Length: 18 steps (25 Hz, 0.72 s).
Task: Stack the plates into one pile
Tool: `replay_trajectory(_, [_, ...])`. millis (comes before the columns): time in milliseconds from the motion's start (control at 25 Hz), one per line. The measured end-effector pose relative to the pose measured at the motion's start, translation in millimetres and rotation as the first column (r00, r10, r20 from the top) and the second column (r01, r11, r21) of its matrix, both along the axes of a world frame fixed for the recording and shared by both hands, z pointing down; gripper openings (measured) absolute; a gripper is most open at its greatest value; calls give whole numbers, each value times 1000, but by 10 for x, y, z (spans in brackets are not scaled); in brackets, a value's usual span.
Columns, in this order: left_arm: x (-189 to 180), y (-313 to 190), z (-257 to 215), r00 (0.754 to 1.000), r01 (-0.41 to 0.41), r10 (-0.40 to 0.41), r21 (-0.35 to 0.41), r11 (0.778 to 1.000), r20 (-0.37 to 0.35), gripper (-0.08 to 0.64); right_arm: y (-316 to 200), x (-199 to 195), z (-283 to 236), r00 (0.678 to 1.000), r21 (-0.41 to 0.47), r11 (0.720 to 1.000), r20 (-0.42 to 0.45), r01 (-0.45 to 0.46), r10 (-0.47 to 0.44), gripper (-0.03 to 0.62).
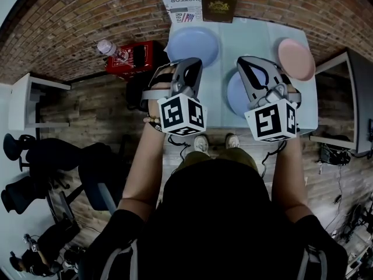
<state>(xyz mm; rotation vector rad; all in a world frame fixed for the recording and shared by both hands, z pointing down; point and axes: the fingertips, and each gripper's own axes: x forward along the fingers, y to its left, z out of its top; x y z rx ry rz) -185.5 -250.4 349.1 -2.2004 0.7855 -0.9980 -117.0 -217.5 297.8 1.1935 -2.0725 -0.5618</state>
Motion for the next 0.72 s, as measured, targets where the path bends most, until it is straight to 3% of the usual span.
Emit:
replay_trajectory(160, [-11,-82,178,1000,-9,9,-11,1000,11,21,-66,-16,27,1000,-8,1000,-12,-2,2,35])
replay_trajectory(320, [-24,-191,518,996,-19,21,-28,999,81,24,-110,-17,107,1000,-28,1000,-24,-4,3,35])
replay_trajectory(480, [-24,-300,895,991,-32,42,-76,997,131,85,-155,12,177,999,-44,999,-40,-22,20,35])
replay_trajectory(720, [-26,-475,1416,979,-45,72,-142,989,192,121,-196,64,312,998,-79,996,-39,-48,45,35])
